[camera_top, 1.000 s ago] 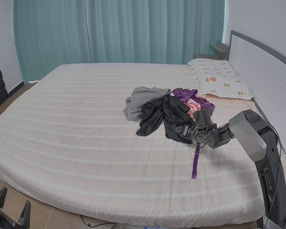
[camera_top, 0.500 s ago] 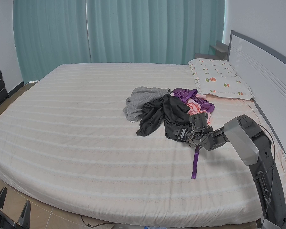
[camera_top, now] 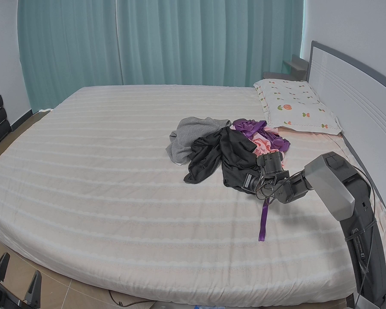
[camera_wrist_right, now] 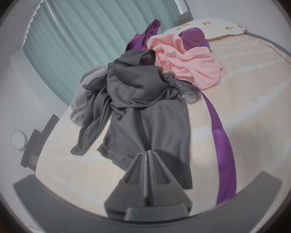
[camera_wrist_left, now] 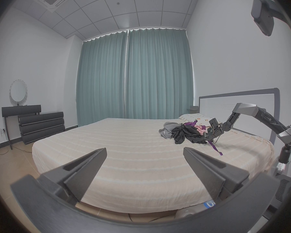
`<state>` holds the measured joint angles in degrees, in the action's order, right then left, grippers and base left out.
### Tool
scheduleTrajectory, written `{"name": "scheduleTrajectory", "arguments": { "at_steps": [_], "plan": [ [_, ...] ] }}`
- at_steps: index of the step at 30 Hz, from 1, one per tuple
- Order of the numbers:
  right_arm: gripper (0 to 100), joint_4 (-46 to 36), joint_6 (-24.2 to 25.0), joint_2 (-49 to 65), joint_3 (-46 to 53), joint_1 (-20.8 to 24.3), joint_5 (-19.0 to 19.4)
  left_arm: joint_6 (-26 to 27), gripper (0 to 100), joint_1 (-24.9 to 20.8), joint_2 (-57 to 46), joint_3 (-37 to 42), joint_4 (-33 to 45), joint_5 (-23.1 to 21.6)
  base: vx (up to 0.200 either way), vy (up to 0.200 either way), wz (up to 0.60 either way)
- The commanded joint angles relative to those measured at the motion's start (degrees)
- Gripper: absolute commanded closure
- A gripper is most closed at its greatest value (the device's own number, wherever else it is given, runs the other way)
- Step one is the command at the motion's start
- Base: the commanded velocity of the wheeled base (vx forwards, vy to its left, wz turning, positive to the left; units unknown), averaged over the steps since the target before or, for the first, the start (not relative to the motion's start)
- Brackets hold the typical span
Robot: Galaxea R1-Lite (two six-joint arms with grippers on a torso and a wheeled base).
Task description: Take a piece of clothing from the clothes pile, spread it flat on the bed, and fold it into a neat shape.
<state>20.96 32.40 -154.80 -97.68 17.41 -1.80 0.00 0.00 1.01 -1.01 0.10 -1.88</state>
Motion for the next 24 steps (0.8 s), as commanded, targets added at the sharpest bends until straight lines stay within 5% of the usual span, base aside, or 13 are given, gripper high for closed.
{"name": "scheduleTrajectory", "arguments": {
  "at_steps": [1,7,15,20,24],
  "plan": [
    [100,1.63,0.91,8.11,7.51,-0.09,2.95,0.0,0,0.0,-0.84,1.01,-0.01,-0.06,0.0,0.0,0.0],
    [100,15.96,8.82,21.2,25.79,-0.45,10.86,0.0,0,0.0,-0.84,1.01,-0.01,-0.06,0.0,0.0,0.0],
    [100,33.54,11.45,38.08,48.55,0.87,13.76,0.0,0,0.0,-0.84,1.01,-0.01,-0.06,0.0,0.0,0.0],
    [100,33.8,10.58,40.8,52.33,1.22,14.99,0.0,0,0.0,-0.84,1.01,-0.01,0.03,0.0,0.0,0.0],
    [100,33.45,10.22,32.36,48.03,-0.18,14.55,0.09,0,0.0,-0.84,1.01,-0.01,0.03,0.0,0.0,0.0]
  ]
}}
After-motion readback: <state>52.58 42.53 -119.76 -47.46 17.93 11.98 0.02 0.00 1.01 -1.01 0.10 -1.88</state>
